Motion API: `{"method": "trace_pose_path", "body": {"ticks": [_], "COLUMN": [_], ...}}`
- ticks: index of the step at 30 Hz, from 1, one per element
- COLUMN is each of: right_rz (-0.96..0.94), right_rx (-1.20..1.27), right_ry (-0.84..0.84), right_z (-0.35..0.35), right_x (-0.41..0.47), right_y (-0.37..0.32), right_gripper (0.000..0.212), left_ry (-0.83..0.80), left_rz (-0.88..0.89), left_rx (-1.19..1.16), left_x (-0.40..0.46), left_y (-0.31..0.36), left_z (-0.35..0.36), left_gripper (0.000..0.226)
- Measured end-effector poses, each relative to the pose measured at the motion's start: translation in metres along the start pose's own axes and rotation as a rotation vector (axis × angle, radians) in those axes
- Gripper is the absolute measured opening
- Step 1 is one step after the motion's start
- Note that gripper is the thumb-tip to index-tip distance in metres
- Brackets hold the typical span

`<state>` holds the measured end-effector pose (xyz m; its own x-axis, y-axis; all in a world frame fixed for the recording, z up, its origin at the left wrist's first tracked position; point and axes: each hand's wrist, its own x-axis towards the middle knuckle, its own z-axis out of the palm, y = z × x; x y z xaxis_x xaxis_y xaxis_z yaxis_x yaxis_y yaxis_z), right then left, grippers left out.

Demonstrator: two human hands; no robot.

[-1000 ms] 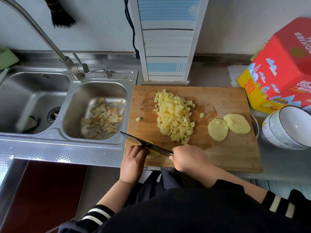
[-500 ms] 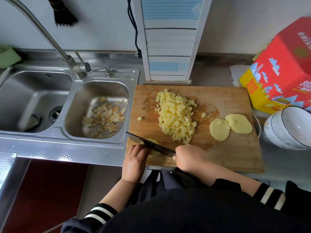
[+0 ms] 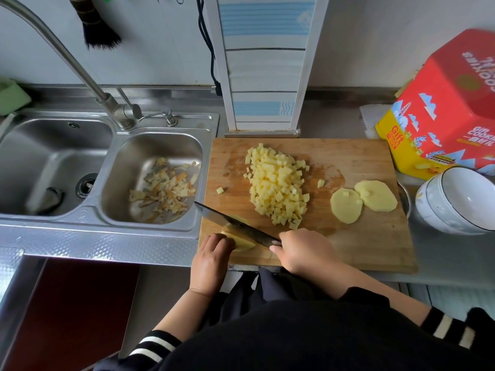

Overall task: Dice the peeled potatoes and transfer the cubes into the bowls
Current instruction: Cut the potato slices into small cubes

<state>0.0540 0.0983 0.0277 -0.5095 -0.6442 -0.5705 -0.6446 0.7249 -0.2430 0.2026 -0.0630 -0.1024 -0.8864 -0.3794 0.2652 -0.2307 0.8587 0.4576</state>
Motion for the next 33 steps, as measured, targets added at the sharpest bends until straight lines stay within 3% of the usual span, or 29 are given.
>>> {"method": "trace_pose_path", "body": {"ticks": [23, 33], "right_rz": [0.034, 0.032], "right_rx": [-0.076, -0.025], "right_ry": [-0.134, -0.146], "right_z": [0.009, 0.012], "right_x": [0.012, 0.012], "right_y": [-0.009, 0.000], "right_gripper": [0.018, 0.030], "left_ry": [0.023, -0.035], "left_rz": [0.006, -0.017], "left_rx": [-0.025, -0.016], "left_x": [0.001, 0.003], "left_y": [-0.006, 0.001], "left_z": [0.001, -0.005], "left_gripper": [0.006, 0.010]}}
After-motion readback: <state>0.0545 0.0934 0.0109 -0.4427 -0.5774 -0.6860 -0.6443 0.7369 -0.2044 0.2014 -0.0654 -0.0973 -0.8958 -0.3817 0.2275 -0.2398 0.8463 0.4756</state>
